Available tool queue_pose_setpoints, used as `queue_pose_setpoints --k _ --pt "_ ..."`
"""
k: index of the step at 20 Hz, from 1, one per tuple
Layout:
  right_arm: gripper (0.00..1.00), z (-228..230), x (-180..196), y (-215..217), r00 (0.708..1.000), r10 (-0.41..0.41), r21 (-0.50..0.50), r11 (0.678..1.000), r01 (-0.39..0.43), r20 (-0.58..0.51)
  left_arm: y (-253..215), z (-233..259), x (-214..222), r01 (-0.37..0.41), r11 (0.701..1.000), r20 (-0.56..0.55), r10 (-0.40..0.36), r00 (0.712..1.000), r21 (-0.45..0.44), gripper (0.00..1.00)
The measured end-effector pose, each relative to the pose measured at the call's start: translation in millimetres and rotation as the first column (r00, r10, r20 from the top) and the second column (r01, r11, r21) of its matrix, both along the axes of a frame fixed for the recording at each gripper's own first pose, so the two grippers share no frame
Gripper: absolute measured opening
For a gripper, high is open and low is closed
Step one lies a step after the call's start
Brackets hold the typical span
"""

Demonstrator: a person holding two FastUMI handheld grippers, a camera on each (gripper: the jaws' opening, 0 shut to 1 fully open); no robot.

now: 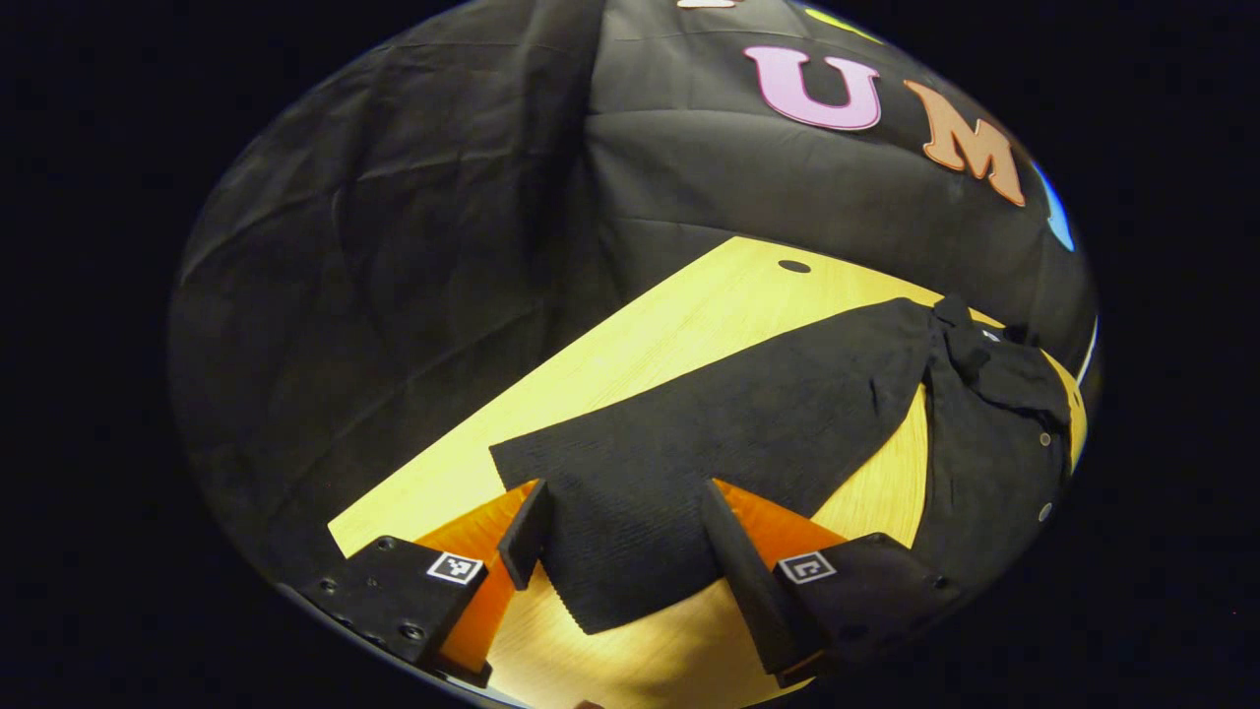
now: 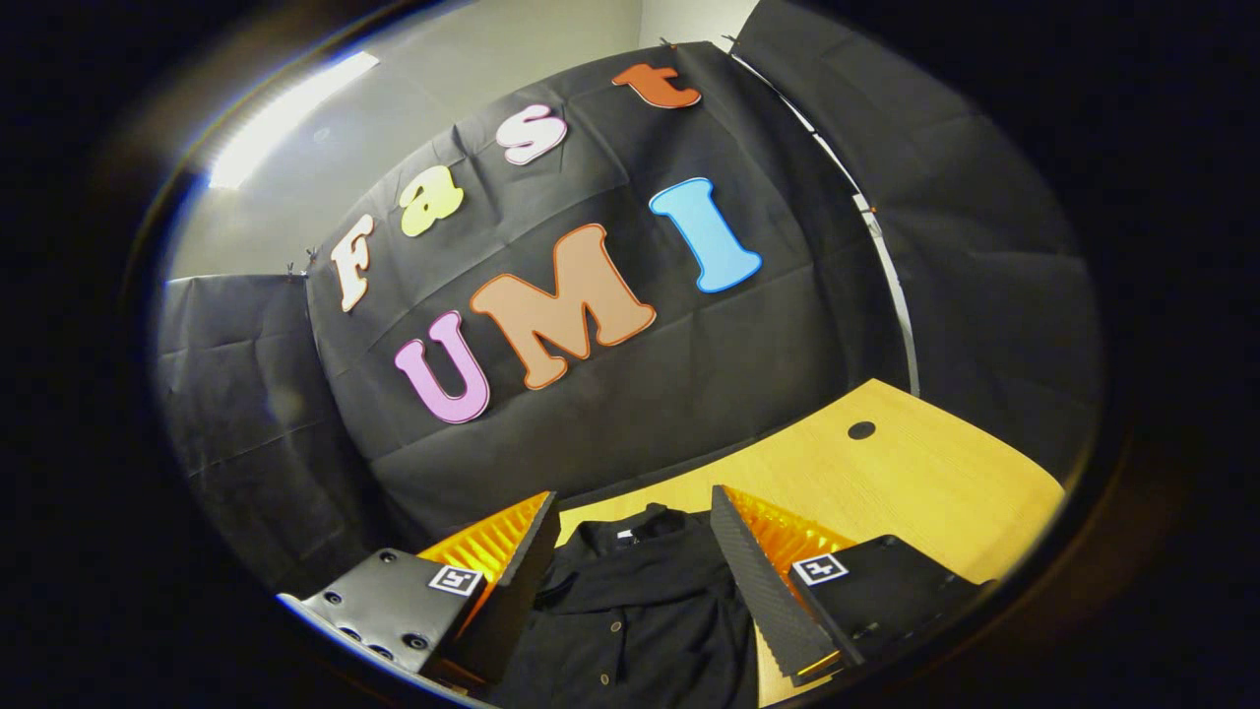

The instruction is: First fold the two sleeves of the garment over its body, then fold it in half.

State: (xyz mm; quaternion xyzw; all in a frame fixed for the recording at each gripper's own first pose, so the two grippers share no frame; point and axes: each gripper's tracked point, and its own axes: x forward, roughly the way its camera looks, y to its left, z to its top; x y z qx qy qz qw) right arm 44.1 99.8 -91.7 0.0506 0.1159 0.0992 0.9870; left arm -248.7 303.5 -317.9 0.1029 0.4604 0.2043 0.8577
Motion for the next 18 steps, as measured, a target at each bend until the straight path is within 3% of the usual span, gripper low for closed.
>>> queue_pose_setpoints --k 2,4,7,8,11,14,18 --pt "0.98 2.4 -2.6 -3.3 1.0 -0.004 0.014 1.0 0.004 0.0 -2.1 -5.5 1.2 0.021 1.0 -0.01 -0.021 1.0 -0.006 0.82" --pt "0.98 8.5 -5.4 -8.5 1.0 -0.01 0.017 1.0 0.01 0.009 -13.3 -14.5 8.4 0.046 0.999 -0.015 -0.046 0.999 -0.004 0.65" --pt "0.98 21.4 -10.9 -20.9 0.999 -0.032 0.029 0.999 0.031 0.021 -23.1 -15.6 10.8 0.072 0.997 -0.03 -0.071 0.997 0.01 0.31" --pt "0.98 24.3 -14.8 -24.8 0.999 -0.038 0.034 0.999 0.038 0.027 -22.3 -15.8 10.9 0.078 0.997 -0.039 -0.077 0.996 0.018 0.28" --pt "0.98 36.3 -21.5 -42.7 0.996 -0.063 0.03 0.998 0.062 0.067 -26.1 -14.1 12.1 0.096 0.993 -0.061 -0.092 0.994 0.073 0.04" --pt "0.98 45.8 -26.7 -59.1 0.992 -0.085 0.039 0.996 0.082 0.093 -25.5 -12.3 10.5 0.096 0.991 -0.068 -0.089 0.994 0.097 0.0" --pt "0.98 48.1 -26.7 -85.1 0.988 -0.122 0.039 0.992 0.118 0.094 -34.2 1.5 19.3 0.021 0.999 -0.034 -0.019 0.999 0.036 0.0"
